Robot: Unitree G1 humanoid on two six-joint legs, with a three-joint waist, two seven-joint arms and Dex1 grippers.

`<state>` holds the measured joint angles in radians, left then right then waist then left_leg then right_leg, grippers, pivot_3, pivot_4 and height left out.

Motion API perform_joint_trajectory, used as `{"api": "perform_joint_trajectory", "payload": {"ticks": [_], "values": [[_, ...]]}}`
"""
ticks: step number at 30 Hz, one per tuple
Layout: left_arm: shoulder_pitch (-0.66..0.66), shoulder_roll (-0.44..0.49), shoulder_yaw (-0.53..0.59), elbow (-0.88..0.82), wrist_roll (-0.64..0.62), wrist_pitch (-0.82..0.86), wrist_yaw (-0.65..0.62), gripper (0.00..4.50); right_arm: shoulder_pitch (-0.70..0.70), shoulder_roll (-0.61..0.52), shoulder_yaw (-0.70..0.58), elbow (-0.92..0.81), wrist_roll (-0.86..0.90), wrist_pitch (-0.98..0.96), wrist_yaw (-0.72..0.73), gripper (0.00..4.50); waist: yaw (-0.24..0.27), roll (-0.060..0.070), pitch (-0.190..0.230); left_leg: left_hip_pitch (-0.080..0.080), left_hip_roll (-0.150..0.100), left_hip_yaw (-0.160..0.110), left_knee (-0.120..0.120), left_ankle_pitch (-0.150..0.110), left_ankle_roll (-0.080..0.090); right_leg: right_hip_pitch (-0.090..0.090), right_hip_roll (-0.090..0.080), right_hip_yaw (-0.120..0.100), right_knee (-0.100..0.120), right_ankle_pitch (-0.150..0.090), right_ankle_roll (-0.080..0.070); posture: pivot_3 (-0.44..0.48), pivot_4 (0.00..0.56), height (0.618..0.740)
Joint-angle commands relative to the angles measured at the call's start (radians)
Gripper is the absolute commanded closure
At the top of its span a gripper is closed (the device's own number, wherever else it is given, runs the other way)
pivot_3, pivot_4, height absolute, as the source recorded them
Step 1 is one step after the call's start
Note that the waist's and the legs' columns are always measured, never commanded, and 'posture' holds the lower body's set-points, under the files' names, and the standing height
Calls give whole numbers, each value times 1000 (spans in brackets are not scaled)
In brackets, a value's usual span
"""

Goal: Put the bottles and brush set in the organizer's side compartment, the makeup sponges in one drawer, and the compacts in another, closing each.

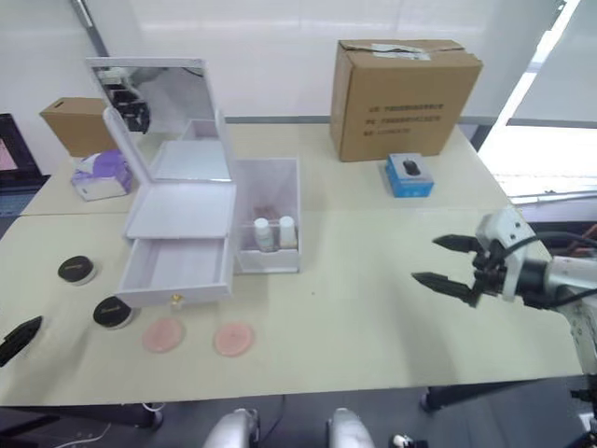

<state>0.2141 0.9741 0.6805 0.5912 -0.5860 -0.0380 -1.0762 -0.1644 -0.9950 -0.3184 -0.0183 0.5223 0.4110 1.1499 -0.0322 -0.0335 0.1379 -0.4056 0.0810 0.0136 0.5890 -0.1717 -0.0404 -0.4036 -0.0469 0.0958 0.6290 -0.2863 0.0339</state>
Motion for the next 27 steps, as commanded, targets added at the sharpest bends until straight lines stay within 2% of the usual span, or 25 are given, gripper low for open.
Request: {"api": "perform_joint_trajectory", "payload": {"ticks": [1,3,6,11,15,19,22,24,25,27], "values": [[-169,127,-9,257,47,-40,-73,37,-8,-25,-63,96,-31,-94,28,0,-6,-1,0,0,1,0,0,0,0,0,0,-1,1,0,0,0,150,738],[-271,185,-40,379,92,-70,-83,37,-11,-29,-66,148,-44,-107,28,0,-8,-1,0,2,2,1,0,0,0,0,1,-2,2,0,0,0,150,738],[-376,215,-81,470,138,-110,-114,37,-27,-20,-59,162,-53,-90,-6,0,-13,2,-1,2,3,3,-1,0,0,0,1,-2,3,2,-2,0,150,738],[-451,203,-127,471,166,-115,-195,37,-68,-1,-23,96,-34,-39,-33,0,-16,5,-1,2,3,6,-1,0,0,-1,2,1,11,4,0,0,150,738],[-460,202,-97,436,140,-84,-185,37,-176,-2,33,59,-7,84,-51,0,-16,4,-1,4,4,6,-2,0,0,-2,3,1,14,3,0,0,150,738],[-333,209,-65,284,130,-36,-216,37,-336,7,132,-6,54,242,-15,0,-15,5,-1,5,4,7,-1,0,0,-2,3,2,14,3,-1,0,150,738],[-147,177,49,52,67,92,-236,37,-465,45,204,-44,93,328,0,0,-21,4,0,5,7,10,-2,0,1,-3,3,2,14,2,-3,0,150,738],[41,97,171,-171,-16,224,-262,37,-556,87,267,-57,86,337,16,0,-28,4,-1,5,8,12,-2,0,1,-3,2,2,14,2,-4,0,150,738],[149,40,227,-292,-38,260,-267,37,-604,112,300,-63,80,352,10,0,-30,4,0,6,9,15,-2,0,1,-3,1,2,14,2,-4,0,150,738],[284,-51,299,-470,-61,295,-248,37,-667,137,349,-70,72,374,19,0,-35,3,0,6,12,19,-2,0,0,-7,0,1,14,2,-5,0,150,738]]}}
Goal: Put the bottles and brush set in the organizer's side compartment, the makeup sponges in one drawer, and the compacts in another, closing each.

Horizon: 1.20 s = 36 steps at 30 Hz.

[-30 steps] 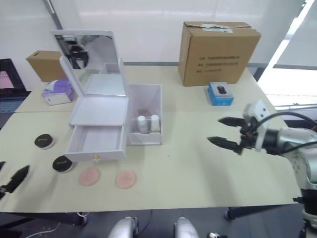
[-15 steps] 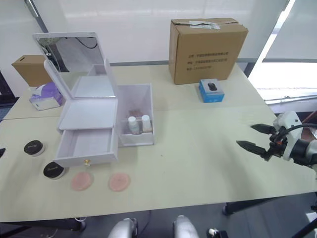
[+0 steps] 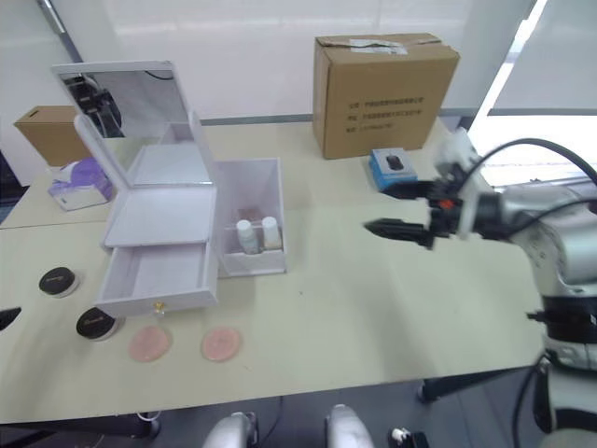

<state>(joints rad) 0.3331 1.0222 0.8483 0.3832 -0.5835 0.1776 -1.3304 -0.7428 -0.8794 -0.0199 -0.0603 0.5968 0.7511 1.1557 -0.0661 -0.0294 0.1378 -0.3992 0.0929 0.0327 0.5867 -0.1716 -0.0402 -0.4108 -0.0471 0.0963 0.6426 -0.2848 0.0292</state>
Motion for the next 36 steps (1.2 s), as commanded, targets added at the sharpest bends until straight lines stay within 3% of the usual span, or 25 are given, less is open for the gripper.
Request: {"api": "perform_joint_trajectory", "payload": {"ticks": [1,5,7,12,17,23,36], "values": [[228,-156,161,-362,-77,85,22,37,-115,35,69,-32,1,38,26,0,-3,-2,0,-1,2,2,0,0,0,0,-1,-1,0,0,0,0,150,738],[390,-283,194,-629,-129,158,67,37,-172,55,108,-25,22,67,83,0,9,-7,-1,0,6,13,0,0,-1,-3,-6,-7,0,2,-3,0,150,738],[461,-372,147,-781,-134,160,104,37,-202,61,129,-14,43,95,129,0,21,-9,-2,-1,7,18,-3,-1,-2,-6,-9,-10,-1,1,-2,0,150,738],[499,-537,-59,-1033,-63,150,281,37,-228,65,132,-19,68,134,177,0,30,-8,-3,-7,6,24,3,-1,-2,-7,-13,-9,-2,1,-2,0,150,738],[447,-604,-271,-1144,43,174,458,37,-194,53,99,-97,109,187,149,0,29,-10,-4,-7,5,22,5,-1,-1,-6,-9,-7,-1,1,-1,0,150,738],[346,-571,-489,-1144,164,176,554,37,-153,54,55,-214,200,302,71,0,24,-10,-5,-4,5,19,5,0,0,-5,-6,-2,-1,3,2,0,150,738],[122,-533,-753,-852,325,8,543,37,-107,-20,-26,-325,294,402,-48,0,25,-8,-6,-4,5,15,5,4,6,-5,0,2,-1,3,2,0,150,738]]}}
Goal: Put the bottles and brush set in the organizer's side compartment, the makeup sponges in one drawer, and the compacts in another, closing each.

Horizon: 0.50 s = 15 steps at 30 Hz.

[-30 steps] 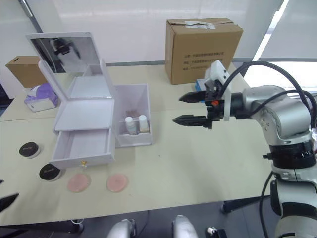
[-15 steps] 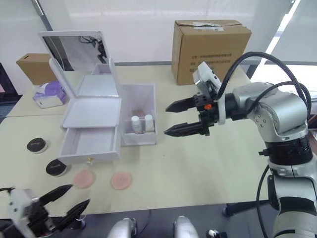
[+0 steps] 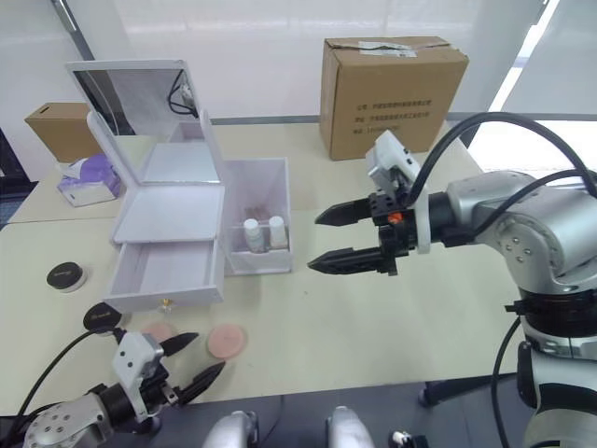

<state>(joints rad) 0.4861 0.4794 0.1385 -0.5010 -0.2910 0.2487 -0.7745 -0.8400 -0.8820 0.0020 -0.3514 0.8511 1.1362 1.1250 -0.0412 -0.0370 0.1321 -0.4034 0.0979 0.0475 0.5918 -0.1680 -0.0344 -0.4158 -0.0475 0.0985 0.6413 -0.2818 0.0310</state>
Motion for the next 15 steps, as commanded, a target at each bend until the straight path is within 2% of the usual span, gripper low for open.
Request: {"api": "perform_joint_trajectory", "payload": {"ticks": [1,9,12,15], "values": [[-44,13,-59,50,48,-84,-13,37,-11,-20,-50,-36,44,21,-23,0,0,0,0,0,0,-1,0,0,0,0,0,0,0,0,0,0,150,738],[-147,-11,-146,118,88,-108,29,37,0,-54,-59,-45,68,33,-46,0,11,3,-1,-1,0,0,0,0,0,2,0,0,0,0,0,0,150,738],[-165,-12,-174,97,79,-87,31,618,8,-65,-48,-60,59,34,-61,0,14,3,-1,-1,0,0,0,0,0,2,0,0,0,0,0,0,150,738],[-164,1,-165,66,54,-64,29,1543,17,-74,-44,-69,51,24,-66,0,15,3,-1,0,0,-1,0,0,0,7,0,0,-1,0,0,0,150,738]]}}
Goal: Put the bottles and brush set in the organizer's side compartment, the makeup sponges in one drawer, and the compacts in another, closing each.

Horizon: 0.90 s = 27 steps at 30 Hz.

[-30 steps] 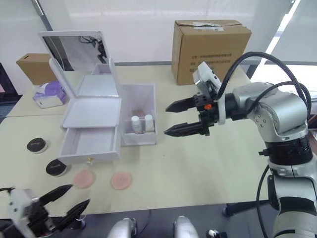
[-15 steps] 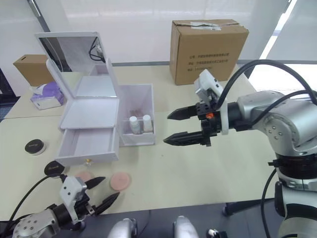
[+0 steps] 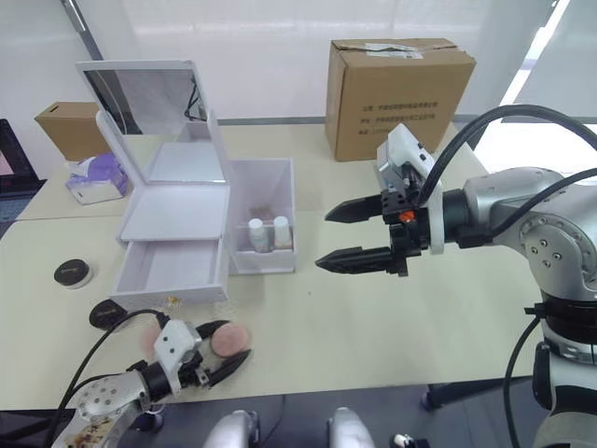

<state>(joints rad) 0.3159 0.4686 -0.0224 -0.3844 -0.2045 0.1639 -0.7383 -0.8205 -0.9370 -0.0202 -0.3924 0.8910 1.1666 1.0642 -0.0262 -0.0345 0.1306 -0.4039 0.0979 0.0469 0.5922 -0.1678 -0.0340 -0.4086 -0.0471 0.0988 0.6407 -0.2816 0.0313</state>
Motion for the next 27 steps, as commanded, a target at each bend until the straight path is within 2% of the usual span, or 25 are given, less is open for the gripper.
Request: {"api": "perform_joint_trajectory", "payload": {"ticks": [1,5,9,12,15,17,18,19,20,22,25,27], "values": [[12,21,6,-63,-41,28,-11,1563,0,-21,-19,-28,7,-11,-6,0,0,0,0,0,0,0,0,0,0,0,0,0,0,0,0,0,150,738],[57,67,81,-111,-97,56,-25,1563,6,-11,-5,-17,-9,-29,-9,0,-8,0,0,1,2,0,0,0,0,0,2,0,0,0,0,0,150,738],[139,118,203,-189,-275,145,-87,1563,5,10,7,-12,-5,-45,6,0,-15,0,0,1,2,-1,-1,0,0,0,2,0,0,0,0,0,150,738],[258,200,433,-259,-513,247,-181,1563,5,10,31,10,-25,-89,57,0,-19,-1,1,1,3,-1,-1,0,0,-1,2,-1,0,0,0,0,150,738],[336,273,636,-263,-696,340,-247,1563,22,18,53,5,-63,-189,118,0,-18,1,2,1,5,-1,-1,0,0,-6,2,-2,0,-1,-1,0,150,740],[361,319,764,-256,-820,407,-268,1563,9,42,60,21,-73,-212,119,0,-26,13,8,-3,-1,-17,-1,0,0,15,-3,-18,-6,-1,-1,0,150,740],[365,342,818,-248,-871,437,-276,1563,0,51,65,33,-76,-209,114,0,-26,15,9,-3,-16,-44,-2,0,0,25,-15,-43,-11,-3,-1,0,150,740],[362,370,867,-239,-911,467,-283,1563,-18,59,73,58,-77,-177,95,0,-31,17,12,-5,-18,-52,-1,0,0,29,-17,-51,-12,-4,-1,0,150,740],[349,401,905,-228,-946,497,-284,1563,-25,65,85,72,-99,-188,88,0,-21,15,13,-5,-23,-62,0,0,0,25,-24,-62,-11,-6,-1,0,150,740],[283,472,945,-192,-984,535,-270,1563,-30,71,91,85,-111,-191,83,0,-3,15,14,-7,-21,-54,-1,-4,-7,19,-28,-62,-10,-7,-1,0,150,740],[129,581,909,-118,-968,560,-250,1563,-19,69,86,70,-113,-188,71,0,16,14,14,-7,-22,-48,-1,-4,-7,19,-30,-60,-10,-7,-1,0,150,740],[15,643,839,-73,-940,560,-255,1563,-7,71,64,51,-92,-170,53,0,15,13,14,-8,-22,-46,-1,-4,-7,19,-29,-58,-11,-7,-1,0,150,740]]}}
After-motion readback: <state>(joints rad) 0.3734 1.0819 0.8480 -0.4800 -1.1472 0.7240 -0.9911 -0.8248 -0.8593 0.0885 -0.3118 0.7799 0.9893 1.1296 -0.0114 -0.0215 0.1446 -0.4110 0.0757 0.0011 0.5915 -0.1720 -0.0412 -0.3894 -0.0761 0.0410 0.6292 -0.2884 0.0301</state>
